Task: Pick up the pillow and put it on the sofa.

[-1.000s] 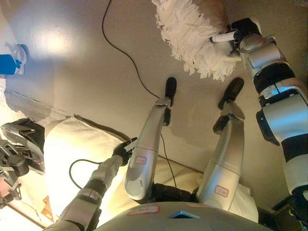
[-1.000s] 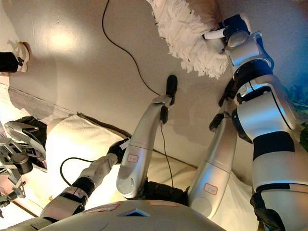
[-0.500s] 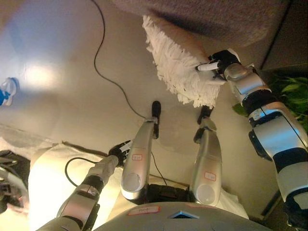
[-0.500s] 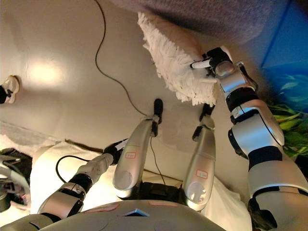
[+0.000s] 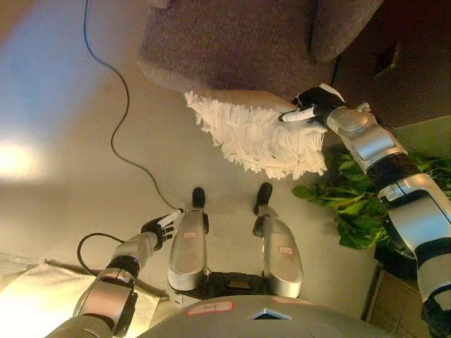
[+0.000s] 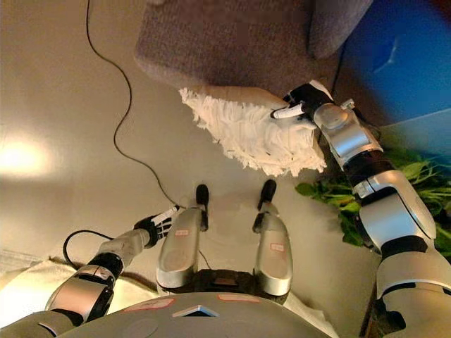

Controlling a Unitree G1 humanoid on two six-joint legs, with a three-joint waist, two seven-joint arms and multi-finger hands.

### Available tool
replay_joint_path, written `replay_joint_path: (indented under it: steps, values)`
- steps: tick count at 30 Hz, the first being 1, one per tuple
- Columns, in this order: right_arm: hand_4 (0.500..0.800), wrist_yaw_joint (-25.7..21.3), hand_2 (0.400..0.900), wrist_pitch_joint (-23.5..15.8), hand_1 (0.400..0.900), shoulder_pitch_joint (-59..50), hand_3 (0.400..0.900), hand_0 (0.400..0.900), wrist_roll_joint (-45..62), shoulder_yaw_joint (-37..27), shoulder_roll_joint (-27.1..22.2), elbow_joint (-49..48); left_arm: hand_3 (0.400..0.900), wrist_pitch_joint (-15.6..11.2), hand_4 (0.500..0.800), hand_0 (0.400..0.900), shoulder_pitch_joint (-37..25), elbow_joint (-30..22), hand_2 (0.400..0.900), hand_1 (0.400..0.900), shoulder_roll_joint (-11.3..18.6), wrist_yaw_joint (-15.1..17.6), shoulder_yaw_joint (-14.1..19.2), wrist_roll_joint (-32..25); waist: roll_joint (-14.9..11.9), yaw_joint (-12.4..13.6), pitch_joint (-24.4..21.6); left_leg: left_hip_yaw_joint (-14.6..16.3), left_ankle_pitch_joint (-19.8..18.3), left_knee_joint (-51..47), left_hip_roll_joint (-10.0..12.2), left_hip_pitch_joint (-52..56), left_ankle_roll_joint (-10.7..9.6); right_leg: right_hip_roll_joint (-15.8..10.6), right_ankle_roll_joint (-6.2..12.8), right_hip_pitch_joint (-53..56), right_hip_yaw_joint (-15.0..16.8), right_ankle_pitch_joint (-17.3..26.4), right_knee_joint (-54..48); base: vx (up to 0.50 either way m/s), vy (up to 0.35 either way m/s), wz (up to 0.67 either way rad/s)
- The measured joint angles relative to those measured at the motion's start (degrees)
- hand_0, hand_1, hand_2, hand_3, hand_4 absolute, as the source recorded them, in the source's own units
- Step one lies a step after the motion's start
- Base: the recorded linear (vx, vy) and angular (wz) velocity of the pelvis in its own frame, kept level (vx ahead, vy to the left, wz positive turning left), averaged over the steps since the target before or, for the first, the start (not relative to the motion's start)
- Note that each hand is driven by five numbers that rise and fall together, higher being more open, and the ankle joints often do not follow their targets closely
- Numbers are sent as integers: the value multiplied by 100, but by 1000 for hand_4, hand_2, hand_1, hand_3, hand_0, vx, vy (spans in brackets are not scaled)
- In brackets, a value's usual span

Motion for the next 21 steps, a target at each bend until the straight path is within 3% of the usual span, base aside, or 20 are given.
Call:
replay_joint_path:
  steps: [7, 14, 21]
  values:
    - [500, 733, 400, -67, 400, 28, 400, 400, -10, -10, -426, -390, 900, 70, 800, 900, 212, 414, 900, 900, 25, -32, 454, 413, -193, -3, -482, 63, 78, -588, 78, 726, -97, 132, -4, 648, -82, -2, -434, 213, -22, -1]
    - [500, 1567, 400, -188, 400, -21, 400, 400, 49, -1, -688, -482, 900, 208, 800, 900, 781, 728, 900, 900, 7, -146, 493, 856, -258, 17, -1357, 103, 155, -1175, 117, 1399, -173, 263, -3, 1264, -143, -2, -907, 183, 17, 3]
    - [500, 2083, 400, -263, 400, -882, 400, 400, 249, 553, -829, -98, 900, 327, 800, 900, 1008, 965, 900, 900, -1, -143, 692, 1067, -311, 48, -1687, 27, 274, -1432, 180, 1680, -227, 332, -24, 1510, -257, -43, -955, 120, -19, 10]
